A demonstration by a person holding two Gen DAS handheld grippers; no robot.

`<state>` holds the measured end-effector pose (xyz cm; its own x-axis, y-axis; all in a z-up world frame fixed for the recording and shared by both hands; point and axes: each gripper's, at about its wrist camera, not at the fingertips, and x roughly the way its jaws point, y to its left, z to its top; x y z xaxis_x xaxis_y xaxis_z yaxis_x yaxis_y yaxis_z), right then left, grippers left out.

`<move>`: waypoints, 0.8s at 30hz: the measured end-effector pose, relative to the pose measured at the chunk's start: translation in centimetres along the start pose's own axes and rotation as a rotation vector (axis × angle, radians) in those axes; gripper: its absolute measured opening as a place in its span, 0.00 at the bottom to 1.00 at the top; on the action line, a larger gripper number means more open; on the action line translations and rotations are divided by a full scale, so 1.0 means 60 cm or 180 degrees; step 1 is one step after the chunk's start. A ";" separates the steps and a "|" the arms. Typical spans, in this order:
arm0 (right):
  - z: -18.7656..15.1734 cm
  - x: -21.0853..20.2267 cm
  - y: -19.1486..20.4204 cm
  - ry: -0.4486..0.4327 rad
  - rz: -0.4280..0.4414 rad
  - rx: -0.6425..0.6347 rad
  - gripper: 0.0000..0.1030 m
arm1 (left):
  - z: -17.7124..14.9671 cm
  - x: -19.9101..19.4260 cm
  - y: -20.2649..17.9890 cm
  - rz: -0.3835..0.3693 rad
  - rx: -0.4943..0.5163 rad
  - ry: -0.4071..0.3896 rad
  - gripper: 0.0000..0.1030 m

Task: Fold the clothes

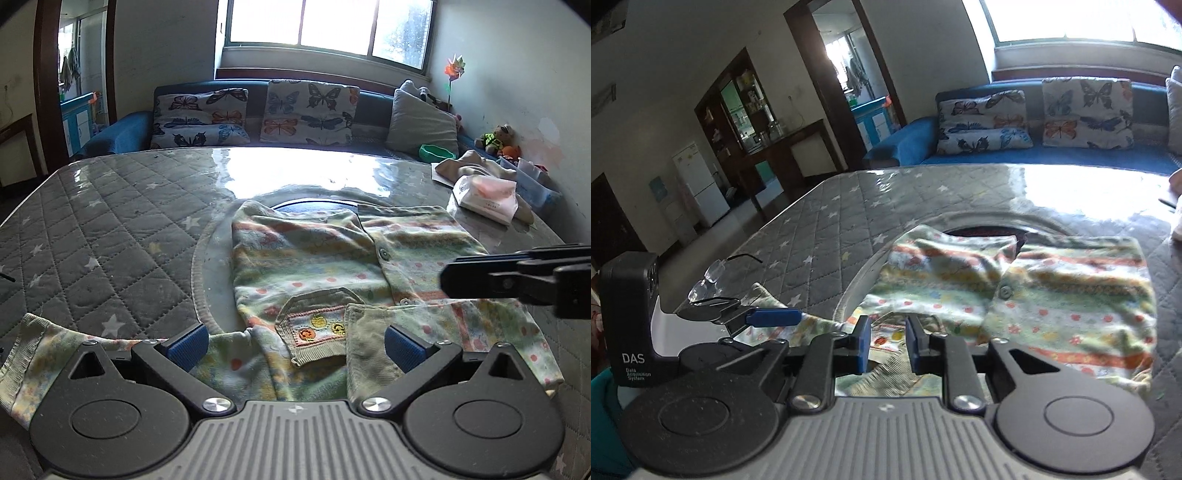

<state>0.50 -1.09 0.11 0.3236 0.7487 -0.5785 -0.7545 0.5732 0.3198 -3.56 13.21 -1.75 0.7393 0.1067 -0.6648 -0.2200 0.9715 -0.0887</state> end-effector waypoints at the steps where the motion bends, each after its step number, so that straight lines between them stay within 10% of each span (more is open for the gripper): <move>1: 0.001 -0.006 -0.005 0.0009 -0.0039 -0.0039 0.20 | 0.001 -0.001 -0.002 0.0001 0.0003 -0.0009 1.00; 9: -0.022 -0.064 -0.074 0.0331 -0.0536 -0.0281 0.20 | 0.004 -0.004 -0.027 -0.0138 0.0129 -0.0055 0.98; 24: -0.127 -0.131 -0.167 0.0645 -0.0893 0.0051 0.28 | -0.024 0.028 -0.063 -0.0269 0.0351 0.0188 0.51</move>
<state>1.19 -15.26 -4.28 0.3960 0.4807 -0.7824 -0.6425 0.7538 0.1380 -2.41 9.43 -3.57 0.7127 0.0142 -0.7013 -0.0850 0.9942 -0.0662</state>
